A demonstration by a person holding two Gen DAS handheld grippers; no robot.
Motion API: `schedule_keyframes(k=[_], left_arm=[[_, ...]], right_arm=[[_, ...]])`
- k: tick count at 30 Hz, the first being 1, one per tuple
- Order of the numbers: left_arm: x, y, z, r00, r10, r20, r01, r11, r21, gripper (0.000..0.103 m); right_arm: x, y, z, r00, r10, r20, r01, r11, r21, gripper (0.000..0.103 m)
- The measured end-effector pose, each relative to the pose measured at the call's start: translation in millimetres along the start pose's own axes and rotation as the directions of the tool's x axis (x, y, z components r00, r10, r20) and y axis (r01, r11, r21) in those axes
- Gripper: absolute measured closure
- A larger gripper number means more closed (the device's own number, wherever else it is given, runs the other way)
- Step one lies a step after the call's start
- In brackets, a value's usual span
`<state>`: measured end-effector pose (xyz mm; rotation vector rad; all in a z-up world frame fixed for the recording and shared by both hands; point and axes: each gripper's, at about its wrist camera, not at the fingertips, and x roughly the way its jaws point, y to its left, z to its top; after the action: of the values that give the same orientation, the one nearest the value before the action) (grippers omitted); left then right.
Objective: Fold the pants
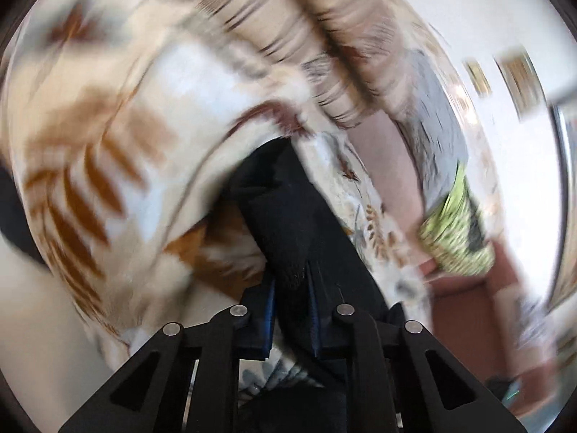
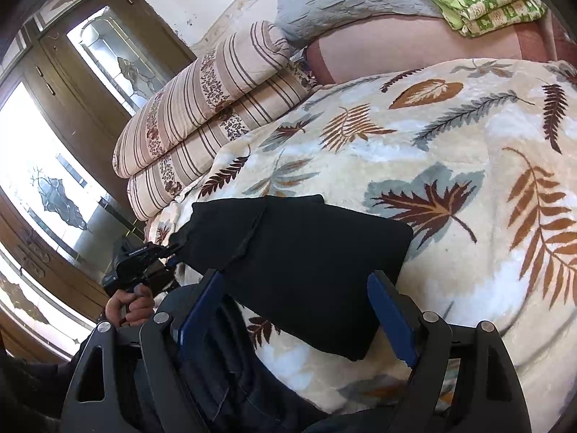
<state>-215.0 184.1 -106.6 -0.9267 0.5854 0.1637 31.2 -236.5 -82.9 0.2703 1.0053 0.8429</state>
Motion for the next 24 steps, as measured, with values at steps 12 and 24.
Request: schedule_keyframes(k=[12,24], left_arm=[[-19,-152,-69,0.988,-0.13,-0.08,0.153,0.831,0.535,0.093],[38,-193,-95,0.948,-0.14,-0.285,0.281,0.789,0.546,0.093]], right_arm=[[-4,-9,-1,1.0,0.02,0.021,-0.021,0.998,0.053,0.02],[-16,-30,-3,0.995,-0.009,0.102,-0.009,0.984,0.181,0.02]])
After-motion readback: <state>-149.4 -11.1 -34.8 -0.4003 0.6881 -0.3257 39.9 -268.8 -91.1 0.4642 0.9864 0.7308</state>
